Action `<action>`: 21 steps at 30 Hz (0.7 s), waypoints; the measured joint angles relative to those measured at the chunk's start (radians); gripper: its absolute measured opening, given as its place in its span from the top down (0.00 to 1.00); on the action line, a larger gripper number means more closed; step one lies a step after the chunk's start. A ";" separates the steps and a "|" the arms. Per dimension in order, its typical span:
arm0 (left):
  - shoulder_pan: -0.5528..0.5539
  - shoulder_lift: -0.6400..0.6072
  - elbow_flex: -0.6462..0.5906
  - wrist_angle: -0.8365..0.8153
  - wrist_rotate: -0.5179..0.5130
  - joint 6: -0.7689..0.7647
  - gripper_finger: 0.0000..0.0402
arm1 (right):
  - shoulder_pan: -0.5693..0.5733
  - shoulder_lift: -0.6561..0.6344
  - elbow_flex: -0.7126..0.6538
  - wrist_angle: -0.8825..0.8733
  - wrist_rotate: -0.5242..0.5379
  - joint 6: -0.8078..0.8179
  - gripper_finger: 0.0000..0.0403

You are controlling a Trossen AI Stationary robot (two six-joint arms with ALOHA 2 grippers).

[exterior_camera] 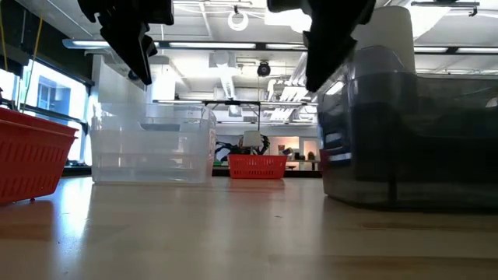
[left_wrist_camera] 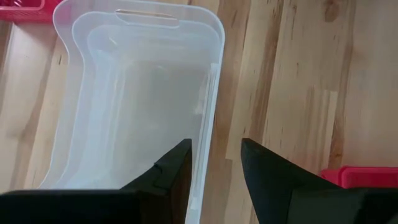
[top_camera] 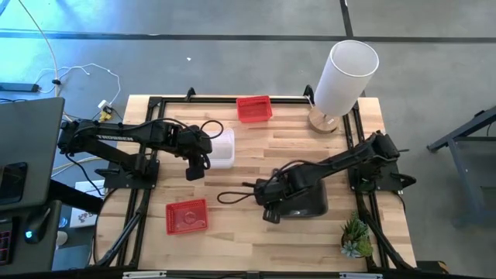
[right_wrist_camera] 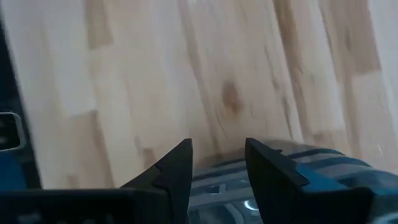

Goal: Stack baskets by color
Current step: Move the black transparent bins to the middle right of the table

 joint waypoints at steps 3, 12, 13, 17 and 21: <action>0.000 0.000 0.000 0.000 0.000 0.008 0.69 | -0.002 -0.001 0.002 -0.069 0.010 0.032 0.66; 0.000 0.000 0.000 0.000 -0.024 0.008 0.69 | -0.002 -0.001 0.002 -0.234 0.025 0.066 0.66; 0.000 0.000 0.000 0.000 -0.024 0.008 0.69 | -0.002 -0.001 0.002 -0.255 0.024 0.072 0.66; 0.000 0.000 0.000 0.000 -0.024 0.008 0.69 | 0.003 0.000 0.000 -0.323 0.025 0.079 0.66; 0.000 0.000 0.000 0.000 -0.023 0.008 0.69 | 0.015 0.000 0.000 -0.364 0.025 0.084 0.66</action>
